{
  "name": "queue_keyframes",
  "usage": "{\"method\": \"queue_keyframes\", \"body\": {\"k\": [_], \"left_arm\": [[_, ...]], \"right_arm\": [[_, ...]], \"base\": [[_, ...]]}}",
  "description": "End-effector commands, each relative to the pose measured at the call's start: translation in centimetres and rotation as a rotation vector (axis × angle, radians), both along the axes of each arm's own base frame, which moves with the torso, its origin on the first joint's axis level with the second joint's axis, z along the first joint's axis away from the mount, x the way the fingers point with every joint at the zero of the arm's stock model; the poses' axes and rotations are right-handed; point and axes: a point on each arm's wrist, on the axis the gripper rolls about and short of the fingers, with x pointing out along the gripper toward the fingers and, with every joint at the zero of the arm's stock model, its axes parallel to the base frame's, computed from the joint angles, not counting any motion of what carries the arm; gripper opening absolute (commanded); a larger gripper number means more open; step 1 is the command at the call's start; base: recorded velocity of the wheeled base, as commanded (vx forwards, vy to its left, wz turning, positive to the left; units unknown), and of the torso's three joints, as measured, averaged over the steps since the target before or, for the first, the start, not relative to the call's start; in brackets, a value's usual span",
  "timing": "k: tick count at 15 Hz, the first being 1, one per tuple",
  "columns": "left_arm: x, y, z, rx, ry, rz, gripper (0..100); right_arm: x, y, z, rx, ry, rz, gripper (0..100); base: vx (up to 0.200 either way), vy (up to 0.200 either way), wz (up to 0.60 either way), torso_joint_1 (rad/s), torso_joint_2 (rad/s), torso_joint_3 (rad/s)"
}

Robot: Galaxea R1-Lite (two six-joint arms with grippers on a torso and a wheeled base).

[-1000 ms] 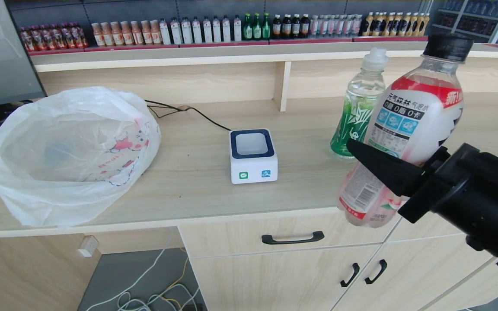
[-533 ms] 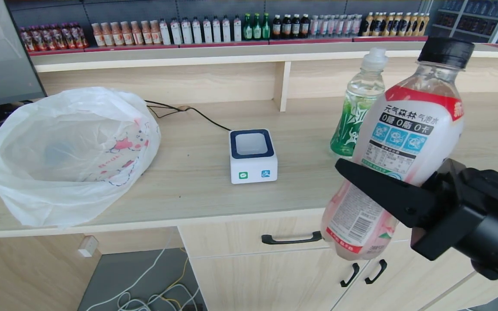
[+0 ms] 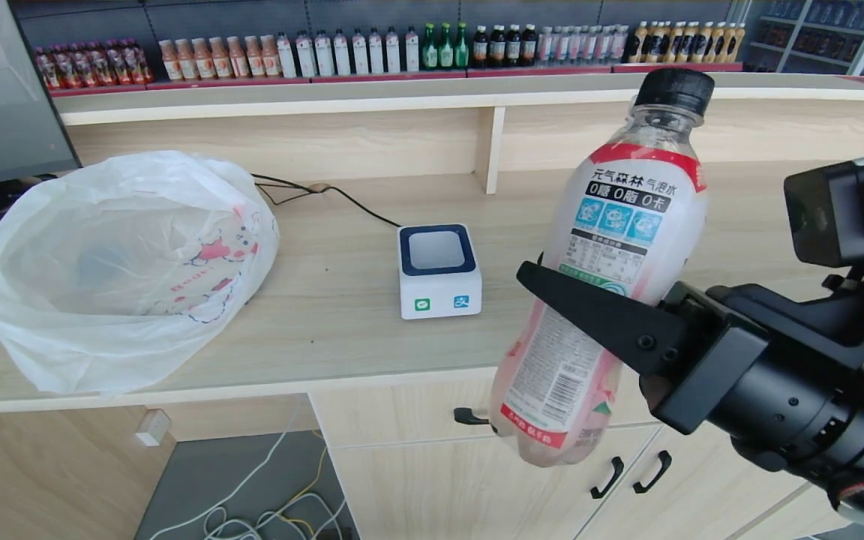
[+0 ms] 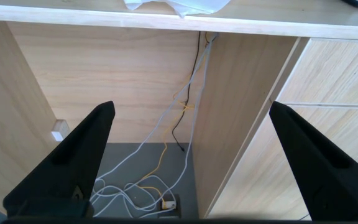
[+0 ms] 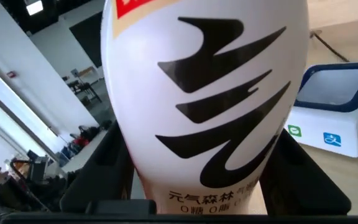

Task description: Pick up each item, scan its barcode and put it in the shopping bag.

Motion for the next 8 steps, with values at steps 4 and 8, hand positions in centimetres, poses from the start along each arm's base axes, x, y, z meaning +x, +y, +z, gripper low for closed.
{"method": "queue_keyframes", "body": {"k": [4,8], "left_arm": [[0.0,0.0,0.0,0.000,0.000,0.000,100],[0.0,0.0,0.0,0.000,0.000,0.000,100]], "right_arm": [[0.7,3.0,-0.8,0.062,0.092,0.167,0],[0.2,2.6,-0.3,0.149,0.114,0.263,0]], "base": [[0.000,0.000,0.00,0.000,0.00,0.000],[0.000,0.000,0.00,0.000,0.00,0.000]]}}
